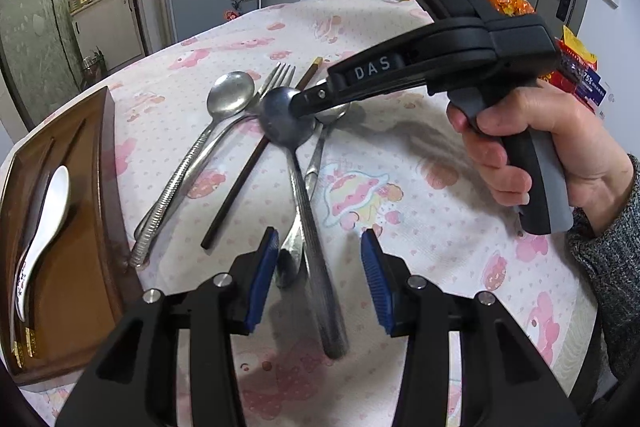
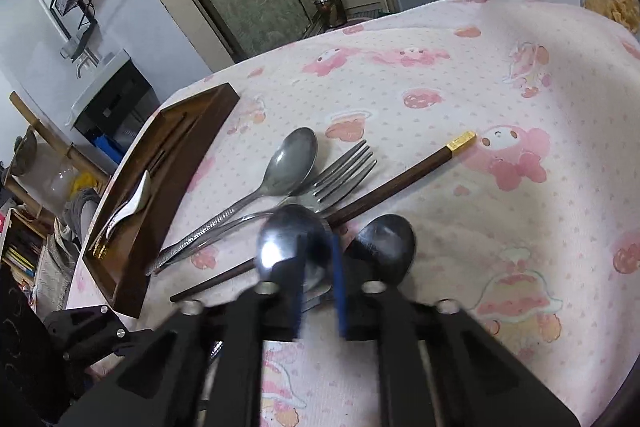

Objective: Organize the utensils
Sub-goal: 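Grasp a steel spoon by its handle with the left tool, then lower the steel spoon into the tray and open the left tool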

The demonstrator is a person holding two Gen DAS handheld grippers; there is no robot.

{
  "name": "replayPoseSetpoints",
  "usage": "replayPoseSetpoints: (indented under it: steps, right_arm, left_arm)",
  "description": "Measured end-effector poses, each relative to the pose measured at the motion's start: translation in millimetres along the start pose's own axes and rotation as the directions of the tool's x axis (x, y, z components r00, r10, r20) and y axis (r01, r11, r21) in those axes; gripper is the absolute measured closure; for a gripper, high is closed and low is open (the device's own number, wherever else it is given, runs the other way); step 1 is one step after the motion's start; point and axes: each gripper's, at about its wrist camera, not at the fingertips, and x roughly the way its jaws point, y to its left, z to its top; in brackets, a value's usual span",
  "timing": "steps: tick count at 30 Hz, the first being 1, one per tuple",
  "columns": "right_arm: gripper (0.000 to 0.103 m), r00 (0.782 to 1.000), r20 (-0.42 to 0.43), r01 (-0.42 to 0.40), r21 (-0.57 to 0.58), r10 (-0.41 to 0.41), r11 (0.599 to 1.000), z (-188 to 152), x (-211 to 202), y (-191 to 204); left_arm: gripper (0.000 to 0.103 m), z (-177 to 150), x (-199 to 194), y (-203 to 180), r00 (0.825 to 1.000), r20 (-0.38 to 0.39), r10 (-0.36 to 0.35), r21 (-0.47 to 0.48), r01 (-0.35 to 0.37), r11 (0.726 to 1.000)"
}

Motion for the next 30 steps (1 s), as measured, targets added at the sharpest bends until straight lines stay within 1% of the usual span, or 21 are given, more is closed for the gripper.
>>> replayPoseSetpoints:
  steps: [3, 5, 9, 11, 12, 13, 14, 16, 18, 23, 26, 30]
  right_arm:
    - [0.099, 0.999, 0.02, -0.032, 0.015, 0.032, 0.999, -1.3, -6.7, -1.8]
    - [0.101, 0.998, 0.031, -0.053, 0.024, 0.052, 0.998, -1.4, -14.5, -1.9]
    - [0.102, 0.996, 0.059, -0.077, 0.051, 0.073, 0.996, -4.0, -30.8, -1.4]
    - [0.102, 0.993, 0.074, -0.093, 0.068, 0.088, 0.993, -4.7, -37.1, -2.1]
    - [0.102, 0.992, 0.082, -0.098, 0.066, 0.092, 0.993, -5.2, -40.5, -1.0]
    - [0.102, 0.992, 0.088, -0.102, 0.067, 0.096, 0.993, -5.5, -42.5, -0.6]
    - [0.102, 0.99, 0.098, -0.104, 0.068, 0.097, 0.992, -6.2, -45.6, 0.2]
    - [0.102, 0.988, 0.114, -0.107, 0.066, 0.099, 0.992, -7.1, -50.9, 2.4]
    - [0.102, 0.988, 0.12, -0.109, 0.065, 0.1, 0.992, -7.0, -53.3, 3.7]
    - [0.102, 0.986, 0.129, -0.116, 0.071, 0.106, 0.991, -1.8, -54.0, 7.8]
    - [0.102, 0.982, 0.144, -0.137, 0.07, 0.126, 0.988, 3.8, -53.5, 18.2]
    - [0.102, 0.974, 0.164, -0.166, 0.048, 0.156, 0.985, 16.9, -47.2, 47.9]
  left_arm:
    - [0.058, -0.1, -0.3, 1.3, 1.0, 0.0, 0.005, -0.005, -0.005, 1.0]
    - [0.062, 0.3, 0.3, 1.4, 1.0, -0.001, 0.005, -0.007, -0.005, 1.0]
    - [0.068, 0.6, 1.6, -1.1, 1.0, -0.008, 0.015, 0.01, -0.015, 1.0]
    - [0.078, 0.0, 1.5, -2.4, 0.999, -0.011, 0.031, 0.02, -0.031, 0.999]
    - [0.08, -0.2, 1.8, -2.2, 0.999, -0.013, 0.033, 0.019, -0.033, 0.999]
    - [0.085, -0.2, 1.5, -1.4, 0.999, -0.014, 0.03, 0.017, -0.03, 0.999]
    - [0.092, -0.2, 0.9, -0.6, 1.0, -0.014, 0.028, 0.016, -0.028, 0.999]
    - [0.092, -0.2, -0.2, 0.8, 1.0, -0.014, 0.024, 0.013, -0.024, 1.0]
    - [0.093, -0.3, -1.8, 1.5, 0.999, -0.007, 0.037, 0.012, -0.037, 0.999]
    - [0.093, 3.4, -17.2, 5.8, 0.998, 0.029, 0.051, 0.007, -0.051, 0.999]
    - [0.093, 3.5, -26.9, 14.3, 0.997, 0.041, 0.059, 0.001, -0.059, 0.998]
    - [0.093, 1.2, -43.9, 40.2, 0.995, 0.06, 0.084, -0.045, -0.081, 0.996]
